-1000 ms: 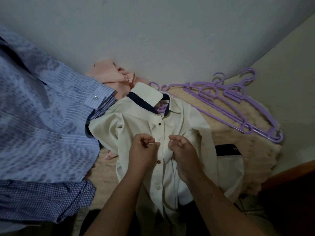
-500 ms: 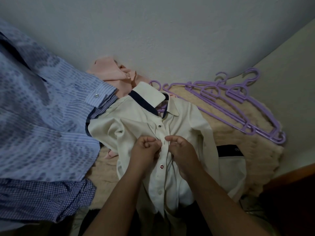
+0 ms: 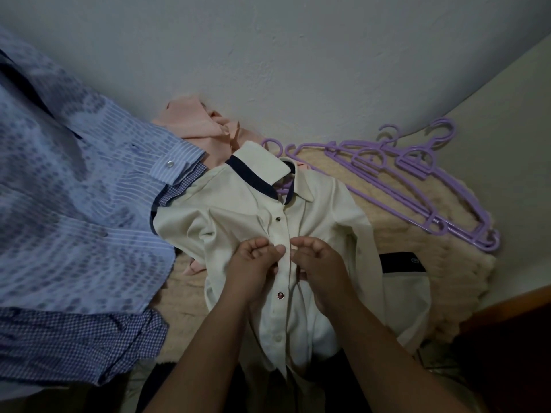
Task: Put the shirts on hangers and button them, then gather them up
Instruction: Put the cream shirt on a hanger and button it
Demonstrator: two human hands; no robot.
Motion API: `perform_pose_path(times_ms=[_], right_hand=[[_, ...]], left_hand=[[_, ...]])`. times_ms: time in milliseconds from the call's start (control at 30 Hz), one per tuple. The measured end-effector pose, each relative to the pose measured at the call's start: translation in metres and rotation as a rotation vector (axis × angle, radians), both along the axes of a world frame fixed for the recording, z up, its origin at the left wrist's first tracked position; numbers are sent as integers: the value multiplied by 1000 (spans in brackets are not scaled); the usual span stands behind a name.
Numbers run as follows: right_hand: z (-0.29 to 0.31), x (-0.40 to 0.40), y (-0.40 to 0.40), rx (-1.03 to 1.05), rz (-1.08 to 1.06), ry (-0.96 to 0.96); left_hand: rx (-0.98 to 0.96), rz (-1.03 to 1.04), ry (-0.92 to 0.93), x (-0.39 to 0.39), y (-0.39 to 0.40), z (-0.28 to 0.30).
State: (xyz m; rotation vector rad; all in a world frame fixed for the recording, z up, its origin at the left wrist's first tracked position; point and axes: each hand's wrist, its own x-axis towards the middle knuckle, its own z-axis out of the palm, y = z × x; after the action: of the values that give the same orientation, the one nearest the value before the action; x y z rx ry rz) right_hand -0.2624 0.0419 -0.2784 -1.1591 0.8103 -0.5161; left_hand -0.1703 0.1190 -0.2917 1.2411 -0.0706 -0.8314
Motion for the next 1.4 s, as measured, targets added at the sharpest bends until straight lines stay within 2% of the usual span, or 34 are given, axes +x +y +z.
perform_pose_path(times_ms=[133, 467, 767, 1033, 1300, 1400], right_hand=[[-1, 0, 0, -44, -34, 25], [2, -2, -3, 155, 22, -55], [-1, -3, -4, 230, 17, -102], [0, -6, -5, 293, 85, -161], [-3, -3, -4, 77, 6, -85], [-6, -3, -4, 67, 8, -79]], left_hand=[[-17, -15, 56, 2, 1, 0], [-58, -8, 139, 0, 0, -2], [-35, -22, 54, -2, 1, -2], [-53, -48, 110, -4, 2, 0], [-79, -54, 144, -6, 2, 2], [-120, -48, 178, -7, 2, 4]])
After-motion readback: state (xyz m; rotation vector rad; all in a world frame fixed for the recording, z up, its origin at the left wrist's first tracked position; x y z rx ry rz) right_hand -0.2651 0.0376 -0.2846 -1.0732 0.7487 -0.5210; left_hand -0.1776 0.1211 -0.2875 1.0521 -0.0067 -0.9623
